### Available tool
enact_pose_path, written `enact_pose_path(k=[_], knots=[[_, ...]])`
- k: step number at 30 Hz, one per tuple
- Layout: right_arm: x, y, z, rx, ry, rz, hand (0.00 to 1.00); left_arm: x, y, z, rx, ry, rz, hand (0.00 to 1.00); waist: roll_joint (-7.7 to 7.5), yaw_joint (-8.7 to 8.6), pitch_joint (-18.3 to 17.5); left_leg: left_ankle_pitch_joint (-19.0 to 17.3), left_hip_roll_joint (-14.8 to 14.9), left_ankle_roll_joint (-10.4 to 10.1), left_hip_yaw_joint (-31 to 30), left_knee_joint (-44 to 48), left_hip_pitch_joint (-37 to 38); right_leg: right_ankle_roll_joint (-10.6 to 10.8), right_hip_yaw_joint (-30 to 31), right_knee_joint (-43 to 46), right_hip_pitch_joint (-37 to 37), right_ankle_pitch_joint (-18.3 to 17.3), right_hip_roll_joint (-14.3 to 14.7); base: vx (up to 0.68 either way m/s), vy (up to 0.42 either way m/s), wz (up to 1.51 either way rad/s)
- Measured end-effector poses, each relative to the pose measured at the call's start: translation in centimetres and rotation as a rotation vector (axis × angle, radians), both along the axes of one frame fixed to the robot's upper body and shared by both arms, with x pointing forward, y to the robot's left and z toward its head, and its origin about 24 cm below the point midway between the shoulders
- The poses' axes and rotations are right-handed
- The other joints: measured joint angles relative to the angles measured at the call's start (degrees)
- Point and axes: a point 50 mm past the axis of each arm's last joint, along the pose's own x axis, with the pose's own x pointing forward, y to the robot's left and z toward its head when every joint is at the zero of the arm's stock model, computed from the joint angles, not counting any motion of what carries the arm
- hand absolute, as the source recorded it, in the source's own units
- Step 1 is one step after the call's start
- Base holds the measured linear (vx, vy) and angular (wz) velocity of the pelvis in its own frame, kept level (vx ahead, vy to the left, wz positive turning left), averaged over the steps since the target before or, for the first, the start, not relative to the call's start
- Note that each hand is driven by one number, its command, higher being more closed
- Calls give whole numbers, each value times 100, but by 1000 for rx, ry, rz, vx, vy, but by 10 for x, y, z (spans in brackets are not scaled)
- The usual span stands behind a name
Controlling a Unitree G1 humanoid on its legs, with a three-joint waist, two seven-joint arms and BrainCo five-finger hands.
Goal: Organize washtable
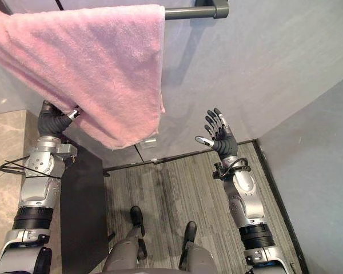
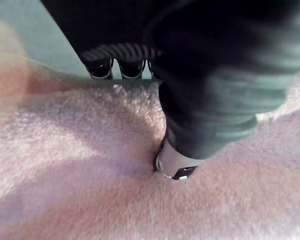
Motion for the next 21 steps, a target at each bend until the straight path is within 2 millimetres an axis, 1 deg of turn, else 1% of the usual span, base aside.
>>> enact_pose_path(k=[4,10,13,14,15,16,18,19,20,21], knots=[[1,5,4,20,-18,10,0,1,-2,-1,28,12,1,100,-2,-53,10,0,4,0,8,-1,-10,-1,8,-4,-13,0,3,8,-2,-1],[-2,16,20,32,-91,54,0,2,-2,2,27,2,1,100,-33,-127,27,0,5,0,15,-2,-28,-5,18,-16,-35,16,-1,0,0,0],[2,19,30,50,-121,69,0,2,-2,3,18,-6,7,100,-36,-132,36,1,2,2,17,-3,-28,-4,19,-14,-39,28,0,0,0,0],[5,21,37,57,-143,79,0,2,-2,4,18,-7,8,100,-36,-131,36,1,2,1,20,-3,-31,-5,23,-29,-39,44,-1,6,5,-5],[10,25,50,45,-184,102,0,2,-2,4,17,-9,9,100,-36,-135,36,2,2,3,34,-3,-33,-14,27,-58,-35,78,3,2,3,-6],[13,27,58,35,-208,114,0,2,-1,5,14,-11,10,100,-35,-137,36,6,2,7,43,-3,-33,-11,19,-58,-39,84,9,-1,-1,-4],[20,37,87,15,-297,158,0,3,-1,6,-1,-14,15,100,-33,-140,37,37,4,6,33,-2,-32,-12,13,-44,-37,86,11,1,-2,2],[22,40,93,19,-314,170,0,3,0,6,-8,-18,21,100,-32,-137,36,40,5,6,28,-2,-32,-12,8,-39,-36,86,12,8,-2,5],[23,45,104,26,-343,196,0,2,2,7,-22,-25,33,100,-30,-136,36,46,5,8,18,-2,-31,-12,-4,-28,-36,85,12,0,0,0],[24,48,108,25,-355,204,0,2,3,8,-27,-29,37,100,-30,-135,36,48,5,9,14,-2,-31,-13,-16,-23,-36,85,12,5,-2,4]])
